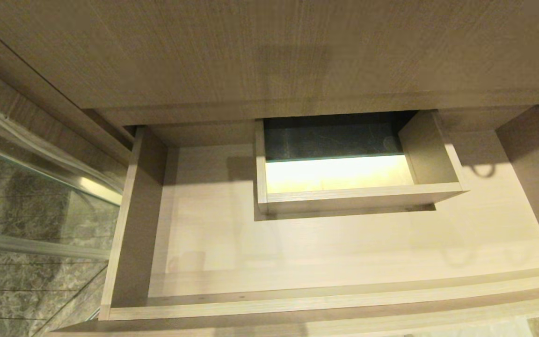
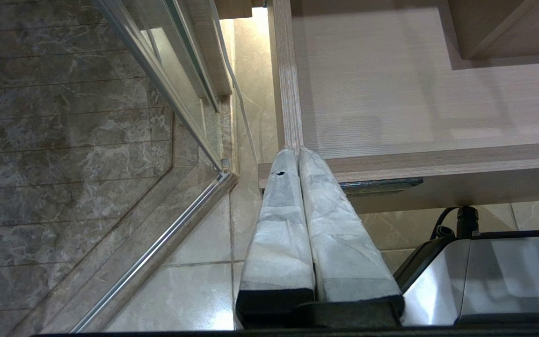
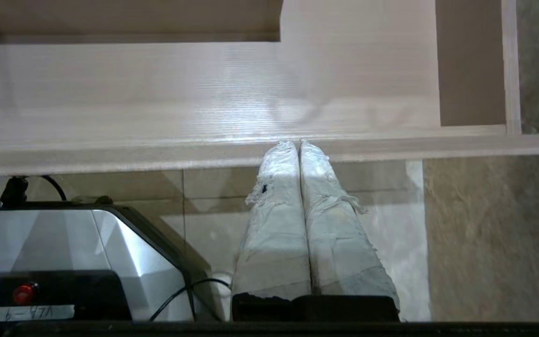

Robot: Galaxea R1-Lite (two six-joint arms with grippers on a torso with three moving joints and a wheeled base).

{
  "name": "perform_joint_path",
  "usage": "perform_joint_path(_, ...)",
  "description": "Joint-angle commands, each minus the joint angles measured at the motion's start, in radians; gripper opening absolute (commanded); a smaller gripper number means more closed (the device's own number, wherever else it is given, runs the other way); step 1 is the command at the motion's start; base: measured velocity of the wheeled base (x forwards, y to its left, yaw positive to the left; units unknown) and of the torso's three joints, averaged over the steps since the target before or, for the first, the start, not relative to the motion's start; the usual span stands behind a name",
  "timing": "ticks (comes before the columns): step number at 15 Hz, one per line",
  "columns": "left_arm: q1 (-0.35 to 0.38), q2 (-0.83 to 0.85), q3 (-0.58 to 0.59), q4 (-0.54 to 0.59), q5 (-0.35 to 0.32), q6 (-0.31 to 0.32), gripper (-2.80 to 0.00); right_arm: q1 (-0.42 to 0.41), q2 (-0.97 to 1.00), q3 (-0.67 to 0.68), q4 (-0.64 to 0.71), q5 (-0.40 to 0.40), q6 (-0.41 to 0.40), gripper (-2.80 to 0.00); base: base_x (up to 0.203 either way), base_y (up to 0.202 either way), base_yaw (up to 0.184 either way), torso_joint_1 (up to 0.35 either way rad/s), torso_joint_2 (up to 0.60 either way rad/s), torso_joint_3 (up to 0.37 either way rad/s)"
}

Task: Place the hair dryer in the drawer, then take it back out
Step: Pick up the hairdryer

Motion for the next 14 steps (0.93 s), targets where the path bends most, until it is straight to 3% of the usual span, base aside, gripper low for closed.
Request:
perform_joint_path(1,0.0,-0.001,0.002,-0.001,0.0,0.0,-2.8,0.014,-0.165,0.076,-0.004,0.0,0.004,-2.8,0.0,0.0,0.0,0.0,0.0,0.0)
perform_joint_path(3,0.0,-0.001,0.002,-0.001,0.0,0.0,-2.8,0.028,-0.279,0.174,-0.029,-0.009,0.01,-2.8,0.0,0.0,0.0,0.0,0.0,0.0)
perform_joint_path(7,0.0,-0.001,0.002,-0.001,0.0,0.0,-2.8,0.112,-0.29,0.38,-0.335,-0.077,0.056,-2.8,0.0,0.0,0.0,0.0,0.0,0.0)
perform_joint_path(9,0.0,-0.002,0.002,-0.001,0.0,0.0,-2.8,0.175,-0.291,0.447,-0.436,-0.155,0.067,-2.8,0.0,0.0,0.0,0.0,0.0,0.0)
perform_joint_path(11,0.0,-0.001,0.002,-0.001,0.0,0.0,-2.8,0.189,-0.287,0.462,-0.436,-0.159,0.105,-2.8,0.0,0.0,0.0,0.0,0.0,0.0)
perform_joint_path(14,0.0,-0.002,0.002,-0.001,0.0,0.0,-2.8,0.311,-0.318,0.492,-0.465,-0.163,0.121,-2.8,0.0,0.0,0.0,0.0,0.0,0.0)
